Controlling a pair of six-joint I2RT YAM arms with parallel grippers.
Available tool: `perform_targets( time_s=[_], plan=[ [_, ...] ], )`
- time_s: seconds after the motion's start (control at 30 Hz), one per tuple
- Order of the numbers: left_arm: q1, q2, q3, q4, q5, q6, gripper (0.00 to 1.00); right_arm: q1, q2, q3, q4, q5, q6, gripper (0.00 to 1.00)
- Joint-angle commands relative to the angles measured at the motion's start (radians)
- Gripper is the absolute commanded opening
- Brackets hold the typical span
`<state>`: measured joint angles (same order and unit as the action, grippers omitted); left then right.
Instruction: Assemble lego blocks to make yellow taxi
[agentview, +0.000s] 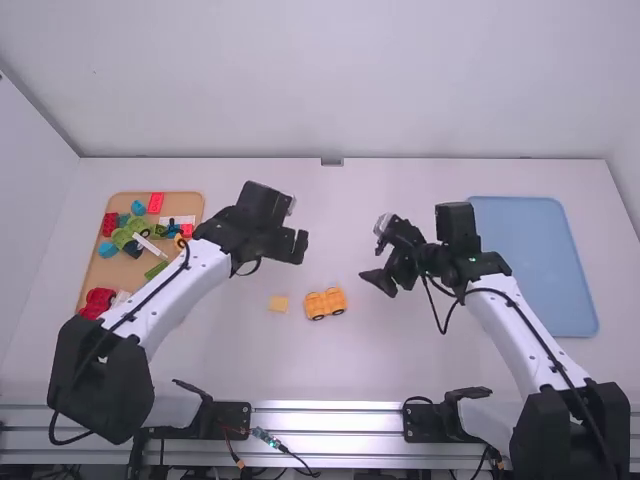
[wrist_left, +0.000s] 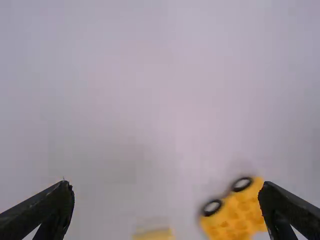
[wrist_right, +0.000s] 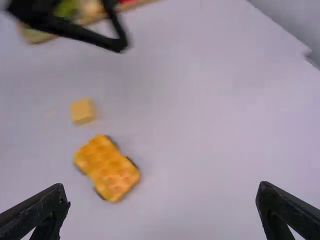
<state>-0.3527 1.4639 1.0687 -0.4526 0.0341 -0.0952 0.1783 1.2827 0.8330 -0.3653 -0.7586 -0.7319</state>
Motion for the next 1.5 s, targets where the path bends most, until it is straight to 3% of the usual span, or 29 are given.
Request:
perform_targets(
  time_s=[0.0,0.07,0.17,0.33,0.43,0.53,0.63,0.8,1.13,1.47],
  plan=[
    [0.000,-0.012,0.004,0.002,-0.141,0.266,0.99,-0.001,0.003,-0.014,-0.016,-0.224,-0.251,0.99],
    [0.000,-0.013,0.005,0.003,-0.135,0.359,0.99,-0.001,0.003,-0.031,-0.015,-0.253,-0.300,0.99],
    [0.001,-0.015,0.004,0.008,0.006,0.663,0.99,0.002,0.003,-0.095,-0.002,-0.336,-0.459,0.99],
    [0.042,-0.015,0.004,-0.114,0.413,1.197,0.99,0.001,0.003,-0.218,0.096,-0.413,-0.637,0.99],
    [0.087,-0.015,0.003,-0.225,0.616,1.456,0.99,0.000,0.003,-0.270,0.197,-0.423,-0.576,0.99],
    [0.195,-0.007,0.003,-0.372,0.851,1.736,0.99,0.000,0.003,-0.306,0.371,-0.377,-0.349,0.99],
    [0.292,0.021,-0.029,-0.431,1.009,1.876,0.99,0.000,0.009,-0.312,0.471,-0.312,-0.163,0.99],
    [0.360,0.084,-0.145,-0.333,1.123,1.927,0.99,0.000,0.060,-0.308,0.486,-0.317,-0.154,0.99],
    [0.373,0.185,-0.277,-0.087,1.030,1.813,0.99,0.000,0.272,-0.203,0.422,-0.366,-0.113,0.99],
    [0.398,0.311,-0.321,0.026,0.970,1.809,0.99,0.100,0.470,-0.107,0.270,-0.238,-0.366,0.99]
  ],
)
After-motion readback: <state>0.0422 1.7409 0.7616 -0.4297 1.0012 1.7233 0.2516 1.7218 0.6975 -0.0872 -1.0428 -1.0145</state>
